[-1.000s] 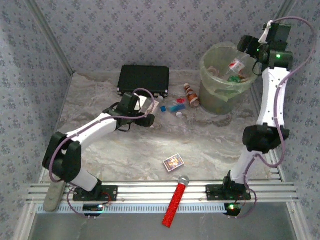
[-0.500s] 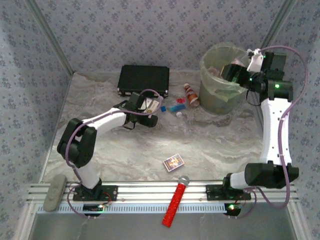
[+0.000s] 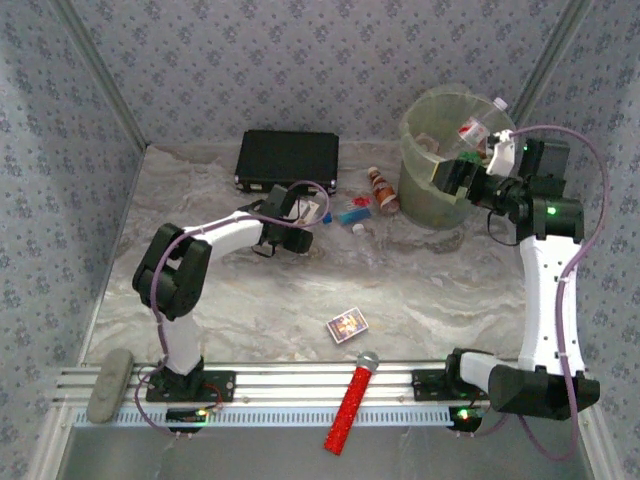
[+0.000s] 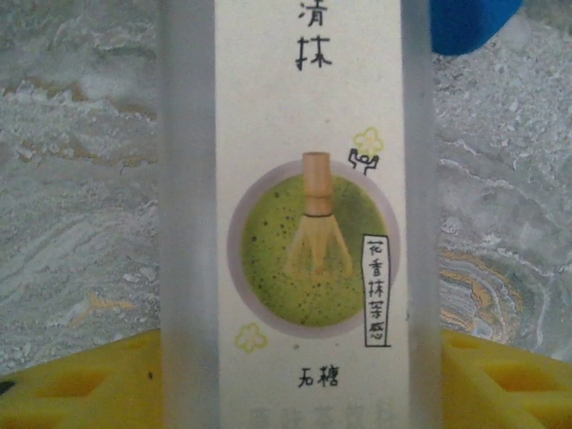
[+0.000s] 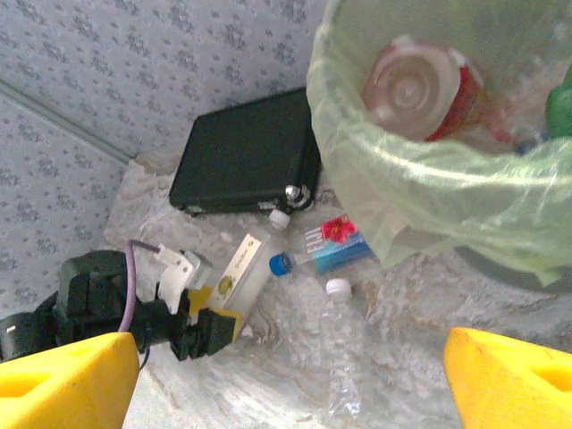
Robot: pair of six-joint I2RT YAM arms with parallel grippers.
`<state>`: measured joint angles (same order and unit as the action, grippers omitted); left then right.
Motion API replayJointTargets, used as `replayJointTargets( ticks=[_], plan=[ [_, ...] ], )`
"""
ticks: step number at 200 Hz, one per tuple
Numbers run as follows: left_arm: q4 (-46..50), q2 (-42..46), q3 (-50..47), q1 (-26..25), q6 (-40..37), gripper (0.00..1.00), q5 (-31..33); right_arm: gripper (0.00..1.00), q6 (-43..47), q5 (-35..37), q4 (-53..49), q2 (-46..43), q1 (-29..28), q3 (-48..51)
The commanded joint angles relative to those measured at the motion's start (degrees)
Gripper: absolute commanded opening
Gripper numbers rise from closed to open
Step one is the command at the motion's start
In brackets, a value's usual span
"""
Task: Put the plastic bottles in the bin
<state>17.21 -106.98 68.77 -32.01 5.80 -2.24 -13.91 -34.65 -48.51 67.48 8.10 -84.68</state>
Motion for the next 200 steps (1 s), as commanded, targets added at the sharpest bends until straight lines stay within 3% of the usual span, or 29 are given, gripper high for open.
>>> replayJointTargets(
  ticks=[1, 32, 67, 101, 121, 154, 200],
  plan=[
    [1.3, -0.6, 1.6, -0.4, -0.6, 0.62, 0.7, 0.89, -0.7, -9.3, 3.1, -1.2, 0.5, 2.8],
    [2.3, 0.0, 1.7, -0.4, -0.9, 0.55, 1.5, 0.89, -2.1, -14.8, 5.4, -0.8, -0.4, 3.8],
    [4.2, 4.3, 1.1, -0.4, -1.3, 0.52, 3.5, 0.89, -2.6, -13.8, 6.1, 0.4, -3.8, 2.9],
    [4.5, 12.3, -1.3, -0.3, -0.3, 0.51, 5.0, 0.89, -4.7, -9.6, 9.3, 3.3, -12.1, 2.6],
    [0.9, 18.0, -5.0, -0.4, 1.7, 0.48, 1.9, 0.89, -7.2, -6.0, 12.1, 6.4, -16.7, 2.4],
    [-12.2, 26.1, -13.3, -0.8, 6.4, 0.44, -8.7, 0.92, -10.7, -5.1, 17.3, 14.0, -22.7, -0.2],
    [-21.9, 29.0, -18.1, -3.1, 8.9, 0.44, -13.3, 1.0, -12.3, -4.8, 21.7, 23.1, -27.4, -4.9]
  ],
)
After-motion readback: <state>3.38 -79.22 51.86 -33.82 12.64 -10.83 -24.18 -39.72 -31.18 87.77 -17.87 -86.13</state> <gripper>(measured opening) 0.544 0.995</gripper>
